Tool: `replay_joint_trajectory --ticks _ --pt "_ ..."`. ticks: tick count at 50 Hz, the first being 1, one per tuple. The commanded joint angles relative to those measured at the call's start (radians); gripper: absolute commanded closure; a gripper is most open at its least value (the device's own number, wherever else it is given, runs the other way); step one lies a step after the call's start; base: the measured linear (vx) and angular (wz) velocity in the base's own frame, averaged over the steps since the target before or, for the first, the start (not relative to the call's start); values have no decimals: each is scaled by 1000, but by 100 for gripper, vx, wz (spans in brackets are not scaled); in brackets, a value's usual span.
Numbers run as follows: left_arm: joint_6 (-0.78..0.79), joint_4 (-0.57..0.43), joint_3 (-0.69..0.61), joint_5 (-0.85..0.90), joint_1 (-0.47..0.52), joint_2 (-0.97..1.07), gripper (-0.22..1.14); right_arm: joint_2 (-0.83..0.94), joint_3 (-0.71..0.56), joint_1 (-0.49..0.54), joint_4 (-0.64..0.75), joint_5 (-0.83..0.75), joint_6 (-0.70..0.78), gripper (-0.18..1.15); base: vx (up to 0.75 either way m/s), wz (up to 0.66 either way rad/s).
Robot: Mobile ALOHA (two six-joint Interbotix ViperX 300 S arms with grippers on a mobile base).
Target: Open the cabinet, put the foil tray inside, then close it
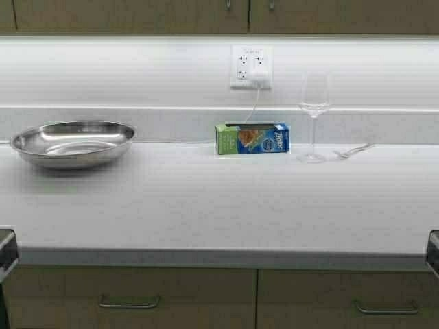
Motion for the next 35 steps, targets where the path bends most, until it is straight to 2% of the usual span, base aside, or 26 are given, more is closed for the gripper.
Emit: replay_joint_trajectory --ticks 1,35 --pt "0 -3 -15 -9 -2 -8 88 -9 -12 2 2 -3 -2 90 0 0" --pt "0 -3 -18 -12 -2 -8 88 -9 -15 2 0 -3 -2 90 0 0"
